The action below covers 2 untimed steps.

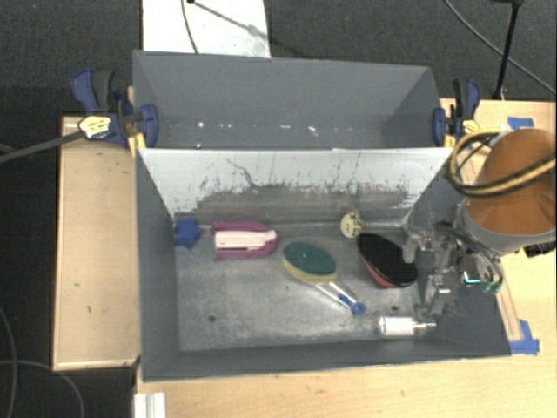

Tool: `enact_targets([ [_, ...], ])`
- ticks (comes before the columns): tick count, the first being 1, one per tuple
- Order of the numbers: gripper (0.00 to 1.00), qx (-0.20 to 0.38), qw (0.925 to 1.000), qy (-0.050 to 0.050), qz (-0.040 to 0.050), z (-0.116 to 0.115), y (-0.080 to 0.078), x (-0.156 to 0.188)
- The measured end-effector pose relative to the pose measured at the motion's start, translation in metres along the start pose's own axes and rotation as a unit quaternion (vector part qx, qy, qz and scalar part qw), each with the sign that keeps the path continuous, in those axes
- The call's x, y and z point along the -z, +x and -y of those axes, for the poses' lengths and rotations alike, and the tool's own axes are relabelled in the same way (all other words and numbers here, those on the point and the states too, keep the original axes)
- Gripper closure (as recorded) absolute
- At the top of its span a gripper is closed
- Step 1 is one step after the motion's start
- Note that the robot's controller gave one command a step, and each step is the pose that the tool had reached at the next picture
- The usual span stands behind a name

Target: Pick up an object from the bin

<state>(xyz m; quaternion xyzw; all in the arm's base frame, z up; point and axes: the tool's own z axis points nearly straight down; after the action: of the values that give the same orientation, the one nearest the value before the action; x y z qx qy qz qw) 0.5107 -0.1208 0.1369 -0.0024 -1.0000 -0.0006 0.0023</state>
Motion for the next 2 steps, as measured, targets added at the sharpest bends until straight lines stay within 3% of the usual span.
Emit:
enact_targets([
  [1, 0.0, -0.052, 0.9986, 0.0, 0.0095, -0.019, -0.055, -0.066],
  [2, 0.0, -0.14, 0.9901, 0.0, 0.0063, -0.037, -0.048, -0.035],
])
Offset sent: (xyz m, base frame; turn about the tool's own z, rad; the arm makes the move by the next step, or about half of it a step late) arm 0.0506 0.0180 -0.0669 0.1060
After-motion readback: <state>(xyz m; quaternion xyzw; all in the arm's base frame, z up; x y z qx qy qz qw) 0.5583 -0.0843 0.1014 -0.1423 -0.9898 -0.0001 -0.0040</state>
